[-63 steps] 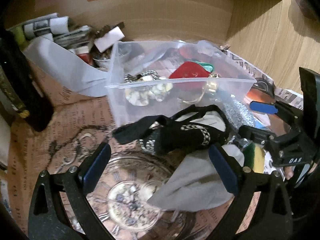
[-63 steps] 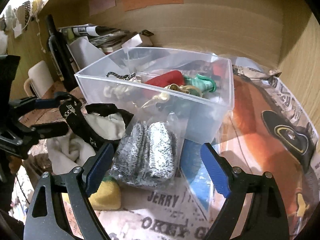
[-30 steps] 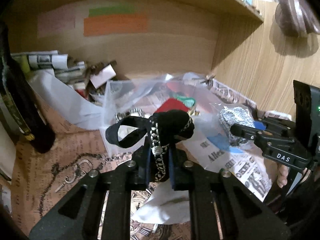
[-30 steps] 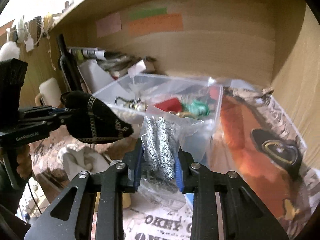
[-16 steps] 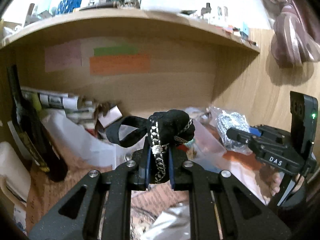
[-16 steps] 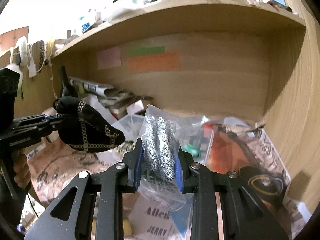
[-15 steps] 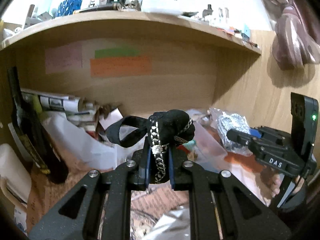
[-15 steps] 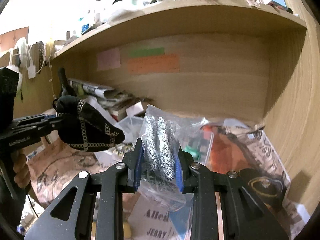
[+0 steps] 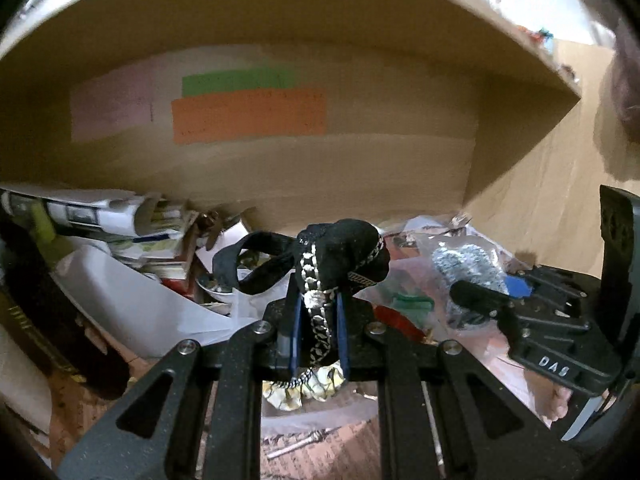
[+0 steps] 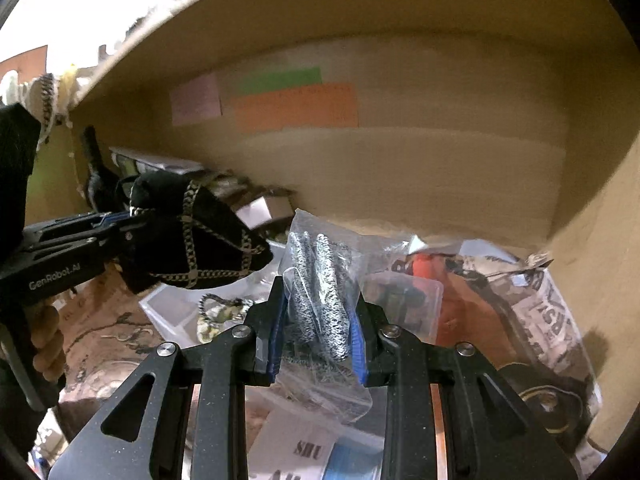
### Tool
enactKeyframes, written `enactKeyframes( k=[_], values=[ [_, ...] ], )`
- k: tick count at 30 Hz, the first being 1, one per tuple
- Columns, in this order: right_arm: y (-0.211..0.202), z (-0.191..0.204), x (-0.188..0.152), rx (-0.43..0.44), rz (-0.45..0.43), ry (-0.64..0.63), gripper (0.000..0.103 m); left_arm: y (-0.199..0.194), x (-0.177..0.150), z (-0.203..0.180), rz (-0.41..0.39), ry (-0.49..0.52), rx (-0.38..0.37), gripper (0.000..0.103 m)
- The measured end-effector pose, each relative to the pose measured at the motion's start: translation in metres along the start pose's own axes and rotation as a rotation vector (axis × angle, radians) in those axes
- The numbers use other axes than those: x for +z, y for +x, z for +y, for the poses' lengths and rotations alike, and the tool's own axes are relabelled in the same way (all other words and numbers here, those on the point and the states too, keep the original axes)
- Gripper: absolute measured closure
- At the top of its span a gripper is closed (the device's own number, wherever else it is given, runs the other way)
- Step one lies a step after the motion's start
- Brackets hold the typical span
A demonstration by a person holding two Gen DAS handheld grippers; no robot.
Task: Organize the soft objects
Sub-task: 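Carry both items over the clear box and open both tools to release them, then grasp the white cloth with the left tool while the right tool grasps the yellow-green sponge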
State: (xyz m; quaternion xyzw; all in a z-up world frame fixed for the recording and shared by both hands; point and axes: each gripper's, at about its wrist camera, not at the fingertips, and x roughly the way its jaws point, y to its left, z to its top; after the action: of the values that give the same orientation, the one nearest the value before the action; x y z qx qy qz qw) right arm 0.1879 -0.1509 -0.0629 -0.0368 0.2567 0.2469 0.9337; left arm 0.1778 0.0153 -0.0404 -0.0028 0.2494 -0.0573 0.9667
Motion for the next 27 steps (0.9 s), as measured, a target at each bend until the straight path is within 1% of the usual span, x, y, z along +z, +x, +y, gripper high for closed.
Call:
enactKeyframes(
  k=[5,9,14,17,19,20,21,22,24,26,27],
  values=[
    [0.025,-0.002,-0.003,-0.028,0.067,-0.009,0.078,0.034,-0.003,0.000,0.058,0.006,0.023,0.089],
    [0.042,-0.004,-0.010,-0.042,0.125,-0.004,0.078,0.057,-0.012,-0.001,0.112,0.013,0.031,0.089],
    [0.053,-0.007,-0.015,-0.049,0.173,-0.008,0.076,0.073,-0.023,-0.006,0.181,0.022,0.011,0.089],
    [0.056,-0.006,-0.016,-0.032,0.199,-0.006,0.075,0.076,-0.025,-0.011,0.216,0.035,-0.025,0.079],
    [0.056,-0.006,-0.017,-0.038,0.210,-0.010,0.071,0.073,-0.027,-0.015,0.224,0.050,-0.032,0.066],
    [0.056,-0.006,-0.018,-0.039,0.212,-0.011,0.067,0.071,-0.028,-0.017,0.225,0.055,-0.037,0.062],
    [0.053,-0.006,-0.017,-0.041,0.212,-0.011,0.062,0.068,-0.029,-0.018,0.226,0.057,-0.037,0.054],
    [0.052,-0.006,-0.017,-0.041,0.210,-0.011,0.059,0.065,-0.030,-0.019,0.224,0.059,-0.038,0.048],
    [0.045,-0.006,-0.015,-0.032,0.197,-0.012,0.046,0.058,-0.031,-0.019,0.217,0.055,-0.045,0.044],
    [0.041,-0.006,-0.014,-0.029,0.185,-0.018,0.041,0.050,-0.032,-0.017,0.214,0.050,-0.059,0.041],
    [0.035,-0.005,-0.013,-0.032,0.177,-0.024,0.039,0.044,-0.033,-0.017,0.207,0.049,-0.063,0.039]
  ],
)
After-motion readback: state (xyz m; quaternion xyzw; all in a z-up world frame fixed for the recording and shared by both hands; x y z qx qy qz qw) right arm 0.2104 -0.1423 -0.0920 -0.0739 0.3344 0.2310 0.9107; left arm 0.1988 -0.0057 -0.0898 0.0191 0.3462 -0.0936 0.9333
